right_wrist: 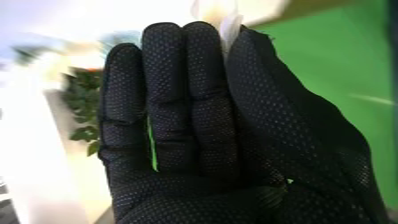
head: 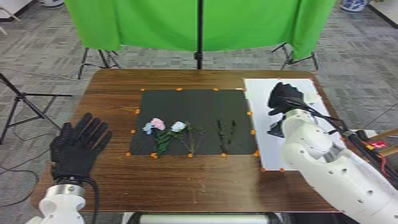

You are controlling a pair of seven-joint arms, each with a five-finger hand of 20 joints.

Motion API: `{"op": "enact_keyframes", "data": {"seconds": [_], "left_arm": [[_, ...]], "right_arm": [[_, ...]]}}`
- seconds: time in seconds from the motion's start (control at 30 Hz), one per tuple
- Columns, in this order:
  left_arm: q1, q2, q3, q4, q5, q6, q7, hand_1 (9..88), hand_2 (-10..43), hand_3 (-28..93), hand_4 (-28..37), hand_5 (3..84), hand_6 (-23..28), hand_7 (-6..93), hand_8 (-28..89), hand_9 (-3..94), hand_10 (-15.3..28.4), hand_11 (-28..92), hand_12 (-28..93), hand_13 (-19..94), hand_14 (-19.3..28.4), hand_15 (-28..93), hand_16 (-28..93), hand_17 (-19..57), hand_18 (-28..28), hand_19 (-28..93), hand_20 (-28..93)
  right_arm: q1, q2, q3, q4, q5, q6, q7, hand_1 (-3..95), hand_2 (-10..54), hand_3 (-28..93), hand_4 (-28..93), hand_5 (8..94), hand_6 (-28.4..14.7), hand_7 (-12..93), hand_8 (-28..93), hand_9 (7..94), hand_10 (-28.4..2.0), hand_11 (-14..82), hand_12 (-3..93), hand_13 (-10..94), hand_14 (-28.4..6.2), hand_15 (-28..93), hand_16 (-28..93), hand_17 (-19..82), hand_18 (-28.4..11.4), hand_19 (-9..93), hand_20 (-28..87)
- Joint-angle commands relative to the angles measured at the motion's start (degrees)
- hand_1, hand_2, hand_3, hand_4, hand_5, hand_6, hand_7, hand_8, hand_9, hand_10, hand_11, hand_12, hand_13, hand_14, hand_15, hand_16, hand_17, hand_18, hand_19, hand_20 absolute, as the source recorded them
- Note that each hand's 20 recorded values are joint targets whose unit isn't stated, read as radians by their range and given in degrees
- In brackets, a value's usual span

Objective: Arrange flowers

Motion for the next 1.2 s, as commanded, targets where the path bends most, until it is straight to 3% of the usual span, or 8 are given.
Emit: {"op": "enact_keyframes", "data": {"seconds": [0.03, 0.33, 0.7, 1.2], "left_arm": [[0.46, -0.01, 0.1, 0.47, -0.02, -0.27, -0.48, 26.9, 12.1, 75, -28.3, 45.2, 7.1, 17.5, -10, 40.8, 14.7, 27, 13, 32, 13.9, 40, -5, -3.4, 14.2, 33, 14], [0.96, -0.07, -0.04, 0.25, -0.08, 0.15, -0.53, 27.0, 12.0, 74, -28.3, 45.3, 7.0, 17.6, -10, 41.0, 14.7, 27, 13, 32, 14.0, 41, -5, -3.5, 14.2, 33, 14], [0.48, 0.26, 0.31, 0.34, 0.12, 0.23, -0.93, 27.1, 12.1, 74, -28.3, 45.3, 7.0, 17.7, -10, 40.9, 14.7, 27, 13, 32, 13.9, 41, -5, -3.5, 14.2, 33, 14], [0.83, 0.54, 0.04, 0.25, 0.47, -0.02, -0.88, 27.0, 12.1, 74, -28.3, 45.3, 7.0, 17.7, -10, 40.8, 14.5, 27, 13, 32, 13.9, 41, -5, -3.5, 14.2, 33, 14]], "right_arm": [[1.41, 0.1, 0.08, -6.48, 4.42, -0.15, -1.11, 64.5, -6.3, 68, -28, 75.8, -3.1, 22, 4, 80.7, -11.3, 11.3, 44.1, 66, -6.9, 36, 42, 31, -20.6, 68, 31], [3.35, -4.08, -4.69, -10.6, 9.28, -4.08, -3.48, 64.3, -6.1, 68, -28, 75.3, -3.3, 22, 5, 80.2, -11.6, 11.3, 44.0, 65, -7.2, 37, 42, 31, -20.3, 67, 31], [7.54, -12.87, -12.41, -6.16, 7.73, -8.51, -5.5, 64.2, -5.8, 67, -28, 74.9, -3.2, 22, 5, 79.8, -11.7, 11.5, 44.1, 65, -7.3, 38, 41, 30, -20.2, 67, 31], [6.39, -13.71, -14.3, -6.71, 6.89, -12.87, -5.81, 62.9, -5.4, 68, -28, 73.1, -3.2, 23, 5, 78.3, -12.0, 11.7, 44.1, 63, -7.9, 39, 40, 29, -20.6, 68, 31]]}}
